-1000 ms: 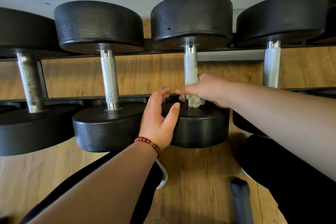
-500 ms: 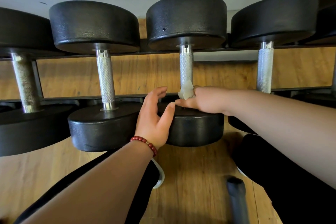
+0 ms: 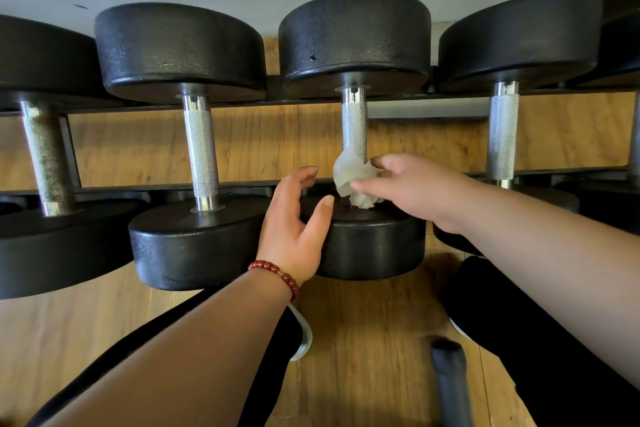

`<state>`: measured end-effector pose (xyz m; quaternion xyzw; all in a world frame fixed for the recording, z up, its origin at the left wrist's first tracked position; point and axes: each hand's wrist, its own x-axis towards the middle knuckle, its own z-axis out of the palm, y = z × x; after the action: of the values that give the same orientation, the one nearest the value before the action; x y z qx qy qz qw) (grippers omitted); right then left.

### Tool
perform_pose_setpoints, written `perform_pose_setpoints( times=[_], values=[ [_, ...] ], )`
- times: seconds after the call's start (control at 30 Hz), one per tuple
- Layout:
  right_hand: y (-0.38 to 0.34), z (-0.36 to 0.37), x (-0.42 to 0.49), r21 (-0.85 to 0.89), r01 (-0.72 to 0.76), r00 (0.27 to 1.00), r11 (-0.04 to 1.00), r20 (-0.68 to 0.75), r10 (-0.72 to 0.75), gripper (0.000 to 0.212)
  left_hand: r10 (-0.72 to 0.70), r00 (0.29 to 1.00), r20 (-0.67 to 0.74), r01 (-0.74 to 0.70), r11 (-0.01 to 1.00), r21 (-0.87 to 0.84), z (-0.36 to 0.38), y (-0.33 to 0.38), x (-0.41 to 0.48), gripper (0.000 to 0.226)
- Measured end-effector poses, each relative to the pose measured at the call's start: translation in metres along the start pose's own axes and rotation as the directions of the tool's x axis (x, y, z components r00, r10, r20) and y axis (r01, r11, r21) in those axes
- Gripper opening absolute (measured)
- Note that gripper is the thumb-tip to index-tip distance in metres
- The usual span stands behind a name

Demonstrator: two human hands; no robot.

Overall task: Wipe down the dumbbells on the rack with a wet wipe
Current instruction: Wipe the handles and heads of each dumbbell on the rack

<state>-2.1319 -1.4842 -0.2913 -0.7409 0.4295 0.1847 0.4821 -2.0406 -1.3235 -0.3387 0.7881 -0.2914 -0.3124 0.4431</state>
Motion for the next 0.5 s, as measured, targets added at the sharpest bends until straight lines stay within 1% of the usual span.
perform_pose_setpoints(
  times=[0.07, 0.13, 0.2, 0.33, 0.4, 0.5],
  values=[
    [0.000, 0.004, 0.005, -0.054, 0.010, 0.992, 0.998, -0.123, -0.017, 0.053, -0.001, 1.000, -0.002, 0.001, 1.000, -0.003, 0.000, 0.000, 0.000, 0.055],
    [-0.003, 0.007, 0.012, -0.073, 0.042, 0.975, 0.996, -0.214, -0.057, 0.053, -0.003, 1.000, 0.000, 0.003, 1.000, -0.006, 0.000, 0.001, 0.000, 0.055],
    [-0.007, 0.008, 0.018, -0.123, 0.064, 0.959, 0.990, -0.269, -0.095, 0.057, -0.001, 1.000, -0.002, 0.001, 1.000, -0.005, -0.001, 0.001, 0.000, 0.055],
    [-0.008, 0.011, 0.013, -0.283, 0.136, 0.916, 0.949, -0.329, -0.229, 0.052, -0.003, 1.000, 0.002, 0.003, 1.000, -0.004, -0.001, 0.002, 0.000, 0.055],
    [-0.003, 0.011, 0.006, -0.308, 0.193, 0.878, 0.932, -0.370, -0.304, 0.051, -0.002, 1.000, 0.005, 0.002, 1.000, 0.002, -0.001, 0.001, 0.000, 0.055],
    [0.002, 0.006, -0.001, -0.368, 0.327, 0.768, 0.870, -0.433, -0.472, 0.036, 0.005, 1.000, 0.004, -0.005, 1.000, 0.000, -0.001, 0.000, 0.001, 0.055]
  ],
)
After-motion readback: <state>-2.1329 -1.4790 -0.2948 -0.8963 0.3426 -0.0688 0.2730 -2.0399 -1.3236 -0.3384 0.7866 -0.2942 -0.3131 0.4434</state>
